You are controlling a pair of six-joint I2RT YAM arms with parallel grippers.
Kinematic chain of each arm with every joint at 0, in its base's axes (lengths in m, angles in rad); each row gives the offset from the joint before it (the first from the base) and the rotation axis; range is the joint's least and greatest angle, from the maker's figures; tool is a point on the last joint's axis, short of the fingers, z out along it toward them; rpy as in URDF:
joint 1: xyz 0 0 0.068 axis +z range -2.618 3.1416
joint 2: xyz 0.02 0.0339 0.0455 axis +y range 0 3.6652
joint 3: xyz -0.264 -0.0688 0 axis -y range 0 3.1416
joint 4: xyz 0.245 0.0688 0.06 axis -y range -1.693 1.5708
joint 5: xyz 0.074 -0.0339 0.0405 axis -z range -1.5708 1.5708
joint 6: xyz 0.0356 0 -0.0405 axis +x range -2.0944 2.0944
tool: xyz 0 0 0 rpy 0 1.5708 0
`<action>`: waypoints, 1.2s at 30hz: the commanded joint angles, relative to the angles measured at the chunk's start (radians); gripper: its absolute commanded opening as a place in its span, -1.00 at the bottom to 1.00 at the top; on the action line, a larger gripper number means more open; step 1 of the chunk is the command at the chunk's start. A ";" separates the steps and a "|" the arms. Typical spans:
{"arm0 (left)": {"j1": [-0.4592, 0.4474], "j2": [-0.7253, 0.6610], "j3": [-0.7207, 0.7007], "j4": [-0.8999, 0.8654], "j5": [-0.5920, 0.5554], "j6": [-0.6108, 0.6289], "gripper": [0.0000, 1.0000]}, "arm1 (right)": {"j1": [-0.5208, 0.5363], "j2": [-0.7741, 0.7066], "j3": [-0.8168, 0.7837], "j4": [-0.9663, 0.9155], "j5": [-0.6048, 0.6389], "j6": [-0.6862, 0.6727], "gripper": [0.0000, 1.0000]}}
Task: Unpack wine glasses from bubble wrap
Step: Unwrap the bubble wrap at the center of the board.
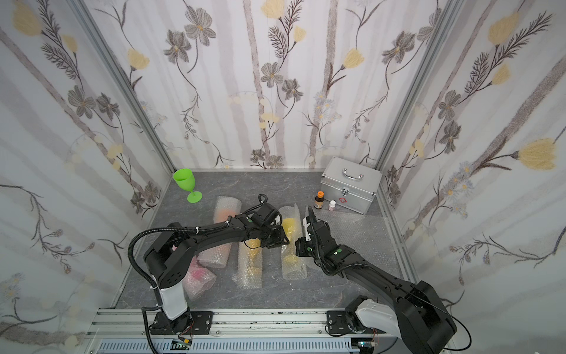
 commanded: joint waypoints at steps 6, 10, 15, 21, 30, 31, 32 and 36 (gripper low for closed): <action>-0.003 0.002 0.019 0.010 -0.018 0.006 -0.74 | 0.029 0.036 0.076 -0.036 0.056 -0.033 -0.74; -0.006 -0.011 0.030 -0.017 -0.039 0.025 -0.90 | 0.050 0.056 0.135 -0.097 0.105 -0.066 -0.67; -0.008 -0.030 0.029 -0.023 -0.048 0.033 -0.96 | 0.069 0.087 0.212 -0.164 0.172 -0.103 -0.54; -0.008 -0.042 0.034 -0.032 -0.049 0.049 -1.00 | 0.072 0.139 0.252 -0.188 0.202 -0.140 -0.39; -0.008 -0.048 0.035 -0.040 -0.047 0.065 -1.00 | 0.077 0.201 0.269 -0.173 0.204 -0.164 -0.39; -0.007 -0.048 0.037 -0.038 -0.046 0.065 -1.00 | 0.077 0.206 0.272 -0.172 0.204 -0.165 -0.38; -0.007 -0.048 0.036 -0.037 -0.044 0.065 -1.00 | 0.077 0.213 0.274 -0.172 0.208 -0.167 -0.38; -0.008 -0.048 0.039 -0.031 -0.040 0.069 -1.00 | 0.075 0.234 0.288 -0.182 0.238 -0.166 -0.38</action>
